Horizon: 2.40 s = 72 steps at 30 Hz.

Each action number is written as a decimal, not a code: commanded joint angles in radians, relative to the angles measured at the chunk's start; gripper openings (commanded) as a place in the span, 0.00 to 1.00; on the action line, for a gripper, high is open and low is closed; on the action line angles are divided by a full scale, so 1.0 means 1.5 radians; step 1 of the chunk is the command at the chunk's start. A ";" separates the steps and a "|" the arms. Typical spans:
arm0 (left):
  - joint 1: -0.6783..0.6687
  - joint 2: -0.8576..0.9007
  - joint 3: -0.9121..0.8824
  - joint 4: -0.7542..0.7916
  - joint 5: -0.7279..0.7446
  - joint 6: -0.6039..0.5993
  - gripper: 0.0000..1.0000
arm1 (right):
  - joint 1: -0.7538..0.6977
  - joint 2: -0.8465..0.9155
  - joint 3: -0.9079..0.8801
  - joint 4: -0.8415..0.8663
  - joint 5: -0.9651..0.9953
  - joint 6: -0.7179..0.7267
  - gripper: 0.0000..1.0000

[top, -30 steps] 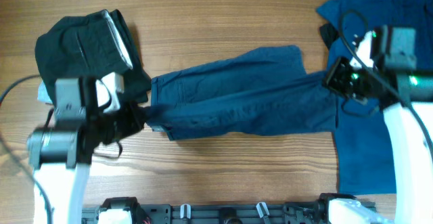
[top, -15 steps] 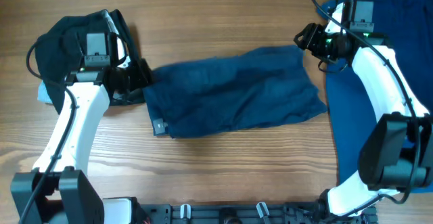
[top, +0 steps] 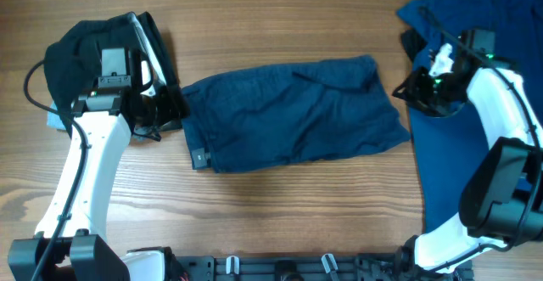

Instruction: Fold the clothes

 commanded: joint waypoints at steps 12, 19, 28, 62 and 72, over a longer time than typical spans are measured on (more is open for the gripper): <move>-0.110 -0.009 0.007 -0.048 0.074 0.052 0.66 | 0.174 0.142 -0.021 0.211 -0.042 0.208 0.66; -0.110 -0.009 0.007 -0.045 0.074 0.050 0.68 | 0.174 0.147 -0.021 0.270 -0.037 0.208 0.65; -0.110 -0.009 0.007 -0.045 0.074 0.050 0.69 | 0.151 0.141 -0.008 0.361 -0.085 0.190 0.04; -0.110 -0.009 0.007 -0.045 0.074 0.050 0.74 | 0.103 -0.031 -0.056 0.238 -0.016 0.056 0.04; -0.110 -0.009 0.007 -0.042 0.074 0.050 0.74 | 0.106 -0.005 -0.063 0.247 -0.012 0.057 0.04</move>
